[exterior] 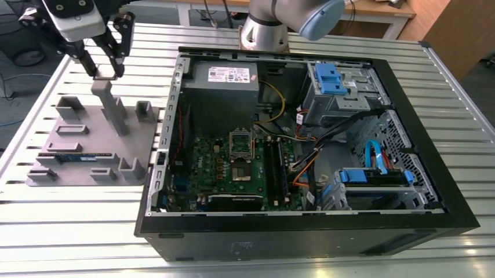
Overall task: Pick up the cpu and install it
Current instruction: 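Pick up the cpu and move it towards the insertion slot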
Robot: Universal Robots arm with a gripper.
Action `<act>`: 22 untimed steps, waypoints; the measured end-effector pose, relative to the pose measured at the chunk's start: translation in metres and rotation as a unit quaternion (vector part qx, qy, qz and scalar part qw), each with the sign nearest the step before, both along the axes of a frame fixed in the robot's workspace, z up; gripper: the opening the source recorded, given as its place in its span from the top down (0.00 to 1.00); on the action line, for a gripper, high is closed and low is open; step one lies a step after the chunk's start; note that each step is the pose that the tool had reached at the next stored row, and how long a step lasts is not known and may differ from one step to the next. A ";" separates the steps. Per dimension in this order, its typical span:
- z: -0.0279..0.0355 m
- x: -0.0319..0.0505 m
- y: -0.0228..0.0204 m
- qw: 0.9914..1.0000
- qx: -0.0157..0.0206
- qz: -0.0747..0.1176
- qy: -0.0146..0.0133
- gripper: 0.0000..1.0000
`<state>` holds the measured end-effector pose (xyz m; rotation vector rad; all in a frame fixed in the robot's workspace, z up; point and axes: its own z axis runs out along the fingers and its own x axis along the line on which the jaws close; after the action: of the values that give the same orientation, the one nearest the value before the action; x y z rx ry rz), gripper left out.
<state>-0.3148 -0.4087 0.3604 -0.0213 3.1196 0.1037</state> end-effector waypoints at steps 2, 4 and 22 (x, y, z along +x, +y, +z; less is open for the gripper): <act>0.0000 0.0034 0.0000 1.000 0.000 0.000 0.000 0.53; -0.0001 0.0066 0.0000 1.000 0.000 0.000 0.000 0.53; -0.0004 0.0445 0.0000 1.000 0.000 0.000 0.000 0.53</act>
<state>-0.2703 -0.4087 0.3601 -0.0212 3.1197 0.1037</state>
